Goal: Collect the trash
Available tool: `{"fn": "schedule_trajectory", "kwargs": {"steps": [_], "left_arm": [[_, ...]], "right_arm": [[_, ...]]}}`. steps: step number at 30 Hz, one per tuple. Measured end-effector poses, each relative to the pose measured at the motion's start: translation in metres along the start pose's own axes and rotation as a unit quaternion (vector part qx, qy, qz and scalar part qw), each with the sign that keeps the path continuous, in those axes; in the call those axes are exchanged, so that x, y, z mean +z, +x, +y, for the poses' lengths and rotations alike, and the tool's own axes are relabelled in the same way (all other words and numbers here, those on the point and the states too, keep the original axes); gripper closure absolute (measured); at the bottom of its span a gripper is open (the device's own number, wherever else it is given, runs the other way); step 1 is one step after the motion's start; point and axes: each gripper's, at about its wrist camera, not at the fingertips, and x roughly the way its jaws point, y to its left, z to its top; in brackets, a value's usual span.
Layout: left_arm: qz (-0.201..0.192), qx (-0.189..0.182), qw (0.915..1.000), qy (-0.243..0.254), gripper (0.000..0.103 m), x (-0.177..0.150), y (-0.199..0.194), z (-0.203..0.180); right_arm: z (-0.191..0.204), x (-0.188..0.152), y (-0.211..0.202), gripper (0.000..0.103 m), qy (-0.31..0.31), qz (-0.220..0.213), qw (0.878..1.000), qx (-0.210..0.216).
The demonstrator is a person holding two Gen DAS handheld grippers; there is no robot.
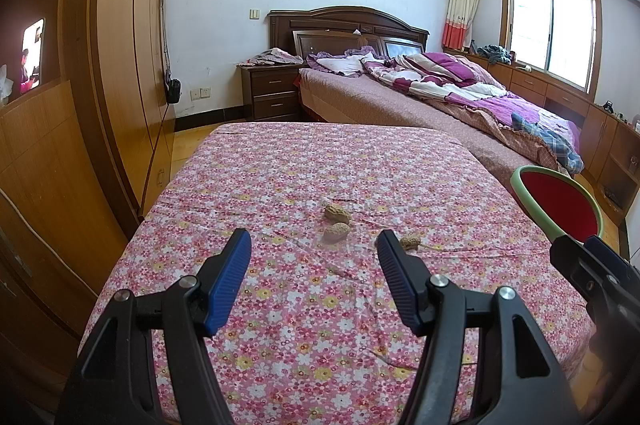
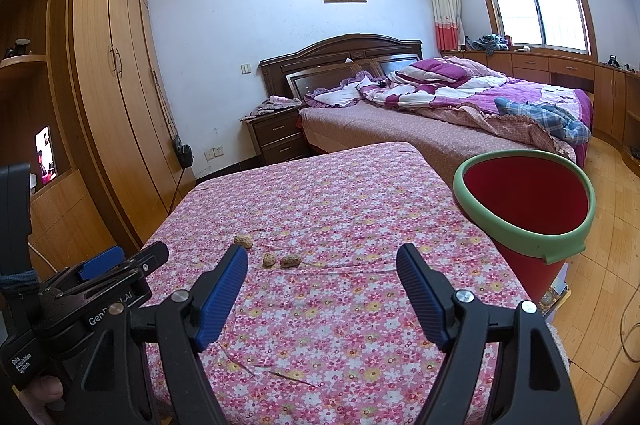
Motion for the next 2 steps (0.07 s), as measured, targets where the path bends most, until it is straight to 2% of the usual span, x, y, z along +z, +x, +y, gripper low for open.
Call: {"fn": "schedule_trajectory", "kwargs": {"steps": [2], "left_arm": [[0.000, 0.000, 1.0000, 0.000, 0.037, -0.0006, -0.0001, 0.0000]], "right_arm": [[0.0002, 0.0000, 0.0000, 0.024, 0.000, -0.001, 1.000, 0.000]]}}
